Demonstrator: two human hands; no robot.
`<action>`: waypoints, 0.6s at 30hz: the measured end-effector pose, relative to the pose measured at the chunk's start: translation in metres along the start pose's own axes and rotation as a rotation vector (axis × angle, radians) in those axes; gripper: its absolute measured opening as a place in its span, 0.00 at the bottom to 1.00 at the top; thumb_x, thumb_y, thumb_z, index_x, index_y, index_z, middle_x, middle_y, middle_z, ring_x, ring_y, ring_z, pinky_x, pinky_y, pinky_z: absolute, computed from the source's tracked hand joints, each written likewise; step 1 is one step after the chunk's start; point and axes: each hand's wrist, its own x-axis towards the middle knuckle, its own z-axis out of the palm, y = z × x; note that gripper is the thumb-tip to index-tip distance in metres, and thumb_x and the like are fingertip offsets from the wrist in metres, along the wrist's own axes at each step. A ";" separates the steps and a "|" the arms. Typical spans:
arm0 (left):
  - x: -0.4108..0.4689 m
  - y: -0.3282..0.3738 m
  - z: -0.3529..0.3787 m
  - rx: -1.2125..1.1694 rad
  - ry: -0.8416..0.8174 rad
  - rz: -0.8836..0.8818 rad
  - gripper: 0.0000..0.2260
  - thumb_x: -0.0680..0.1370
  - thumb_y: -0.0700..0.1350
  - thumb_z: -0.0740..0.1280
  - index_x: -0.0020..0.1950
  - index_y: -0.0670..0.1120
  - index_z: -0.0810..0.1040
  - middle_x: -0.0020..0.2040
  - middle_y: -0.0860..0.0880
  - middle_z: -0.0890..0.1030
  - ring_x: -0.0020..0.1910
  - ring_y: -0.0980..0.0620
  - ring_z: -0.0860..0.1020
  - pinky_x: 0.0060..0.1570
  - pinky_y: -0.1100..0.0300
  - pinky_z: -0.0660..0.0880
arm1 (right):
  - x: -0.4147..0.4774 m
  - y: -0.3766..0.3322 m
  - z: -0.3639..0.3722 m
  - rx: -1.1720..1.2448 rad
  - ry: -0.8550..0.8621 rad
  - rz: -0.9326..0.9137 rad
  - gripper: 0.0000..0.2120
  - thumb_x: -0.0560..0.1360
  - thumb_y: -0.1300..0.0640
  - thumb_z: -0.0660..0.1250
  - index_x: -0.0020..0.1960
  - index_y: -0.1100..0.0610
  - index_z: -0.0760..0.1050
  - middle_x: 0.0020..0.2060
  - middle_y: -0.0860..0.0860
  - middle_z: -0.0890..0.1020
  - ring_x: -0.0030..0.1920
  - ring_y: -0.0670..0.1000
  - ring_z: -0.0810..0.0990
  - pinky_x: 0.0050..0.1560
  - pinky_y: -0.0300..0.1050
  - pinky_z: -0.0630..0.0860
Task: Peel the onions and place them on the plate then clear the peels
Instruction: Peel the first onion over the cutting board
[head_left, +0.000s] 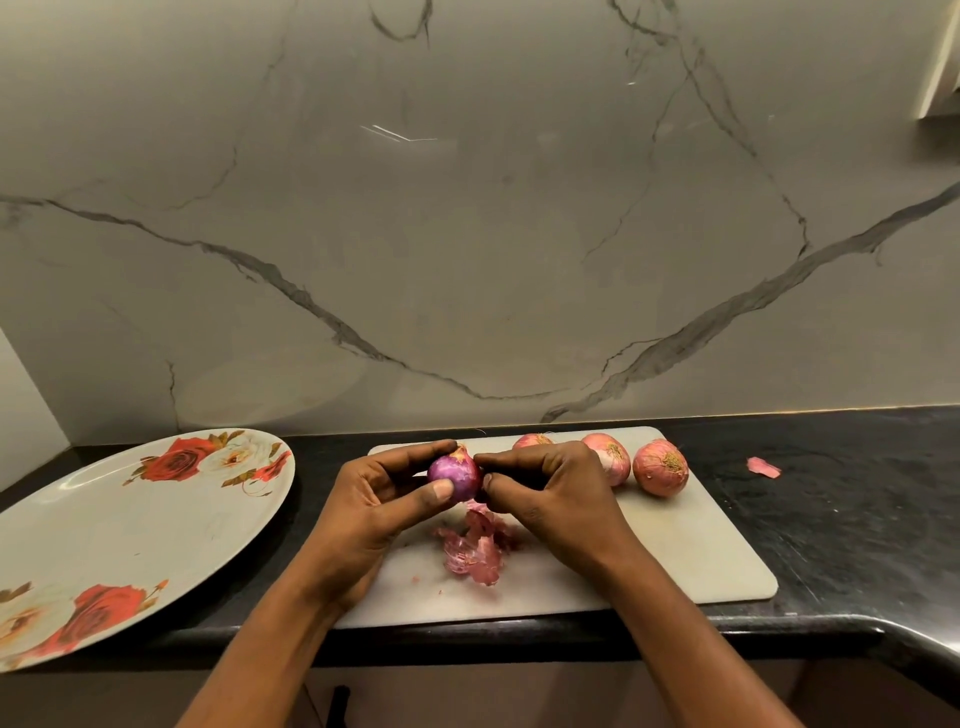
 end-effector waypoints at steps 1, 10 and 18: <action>0.000 0.000 0.000 0.002 0.000 0.001 0.23 0.73 0.35 0.75 0.68 0.42 0.82 0.63 0.44 0.85 0.64 0.44 0.84 0.62 0.54 0.82 | -0.001 -0.001 0.000 0.011 -0.006 -0.003 0.10 0.77 0.58 0.77 0.58 0.50 0.88 0.47 0.44 0.90 0.50 0.46 0.89 0.54 0.49 0.86; 0.000 0.001 0.001 0.013 -0.012 -0.007 0.23 0.73 0.34 0.74 0.68 0.41 0.81 0.63 0.44 0.85 0.64 0.44 0.84 0.63 0.53 0.81 | 0.000 0.001 0.000 0.013 -0.029 -0.002 0.12 0.76 0.59 0.78 0.59 0.52 0.87 0.49 0.45 0.90 0.51 0.45 0.89 0.56 0.49 0.86; 0.000 0.004 0.001 -0.030 -0.013 -0.019 0.23 0.71 0.36 0.74 0.67 0.42 0.82 0.63 0.44 0.86 0.63 0.45 0.84 0.59 0.56 0.83 | 0.002 0.005 0.000 -0.014 0.023 0.010 0.12 0.77 0.64 0.73 0.57 0.53 0.88 0.45 0.47 0.90 0.47 0.48 0.89 0.53 0.54 0.87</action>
